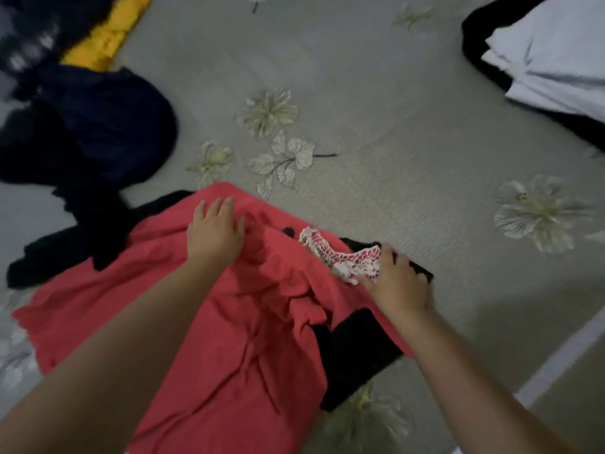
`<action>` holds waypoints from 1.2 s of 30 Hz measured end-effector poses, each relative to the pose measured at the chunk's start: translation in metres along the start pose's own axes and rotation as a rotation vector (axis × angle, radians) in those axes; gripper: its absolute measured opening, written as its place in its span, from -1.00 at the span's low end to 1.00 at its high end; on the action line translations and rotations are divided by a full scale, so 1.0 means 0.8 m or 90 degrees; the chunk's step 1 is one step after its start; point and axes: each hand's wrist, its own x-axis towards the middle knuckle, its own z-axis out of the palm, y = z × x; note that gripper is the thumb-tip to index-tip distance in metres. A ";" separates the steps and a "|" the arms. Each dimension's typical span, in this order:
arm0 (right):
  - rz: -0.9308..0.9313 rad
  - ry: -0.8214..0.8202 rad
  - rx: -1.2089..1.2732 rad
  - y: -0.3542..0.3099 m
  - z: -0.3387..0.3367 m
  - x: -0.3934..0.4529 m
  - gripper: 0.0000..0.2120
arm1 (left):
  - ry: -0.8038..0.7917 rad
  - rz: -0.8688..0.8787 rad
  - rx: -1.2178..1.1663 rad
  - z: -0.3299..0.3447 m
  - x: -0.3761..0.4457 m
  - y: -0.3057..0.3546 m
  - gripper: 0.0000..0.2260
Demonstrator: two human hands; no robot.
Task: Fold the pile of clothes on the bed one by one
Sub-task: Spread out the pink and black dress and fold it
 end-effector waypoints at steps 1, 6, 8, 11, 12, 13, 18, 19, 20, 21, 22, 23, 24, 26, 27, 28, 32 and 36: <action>0.009 -0.027 0.018 -0.001 0.002 0.002 -0.38 | -0.012 0.002 0.006 0.001 0.017 0.001 -0.57; -0.139 0.027 -0.012 0.019 0.010 -0.016 -0.49 | -0.061 0.092 -0.010 0.019 0.080 0.022 -0.61; -0.184 0.161 -0.010 0.022 0.027 -0.028 -0.55 | -0.084 0.129 -0.016 0.027 0.101 0.038 -0.61; -0.183 0.236 0.013 0.024 0.040 -0.031 -0.54 | -0.183 0.134 0.104 0.043 0.116 0.043 -0.58; -0.178 0.240 0.020 0.025 0.041 -0.028 -0.53 | -0.214 0.123 0.142 0.047 0.114 0.039 -0.56; -0.172 0.234 0.020 0.025 0.043 -0.027 -0.54 | -0.231 0.114 0.172 0.050 0.111 0.033 -0.52; -0.170 0.193 0.030 0.027 0.027 -0.014 -0.60 | -0.305 0.163 0.331 0.027 0.092 0.008 -0.47; -0.174 0.207 0.032 0.029 0.018 -0.007 -0.63 | -0.319 0.187 0.353 0.019 0.088 0.005 -0.52; -0.176 0.224 0.039 0.030 0.007 0.001 -0.66 | -0.320 0.208 0.357 0.010 0.087 0.004 -0.57; -0.173 0.244 0.048 0.031 -0.007 0.010 -0.66 | -0.291 0.217 0.324 -0.002 0.086 0.006 -0.61; -0.166 0.270 0.063 0.032 -0.023 0.021 -0.65 | -0.228 0.212 0.250 -0.015 0.088 0.010 -0.63; -0.159 0.300 0.079 0.032 -0.042 0.033 -0.62 | -0.122 0.204 0.140 -0.026 0.091 0.014 -0.61; -0.152 0.338 0.093 0.032 -0.061 0.045 -0.59 | 0.017 0.203 0.050 -0.039 0.095 0.020 -0.60; -0.138 0.422 0.102 0.036 -0.091 0.063 -0.58 | 0.256 0.234 -0.014 -0.053 0.091 0.031 -0.65; -0.134 0.444 0.098 0.039 -0.098 0.067 -0.58 | 0.302 0.241 -0.002 -0.053 0.083 0.038 -0.65; -0.135 0.439 0.088 0.043 -0.099 0.066 -0.57 | 0.276 0.243 0.029 -0.044 0.069 0.045 -0.61; -0.066 0.164 -0.009 0.065 -0.054 0.040 -0.33 | -0.221 0.191 0.263 0.031 0.012 0.045 -0.47; 0.002 0.132 -0.006 0.076 -0.030 0.042 -0.18 | -0.154 0.146 -0.071 0.041 0.036 0.050 -0.54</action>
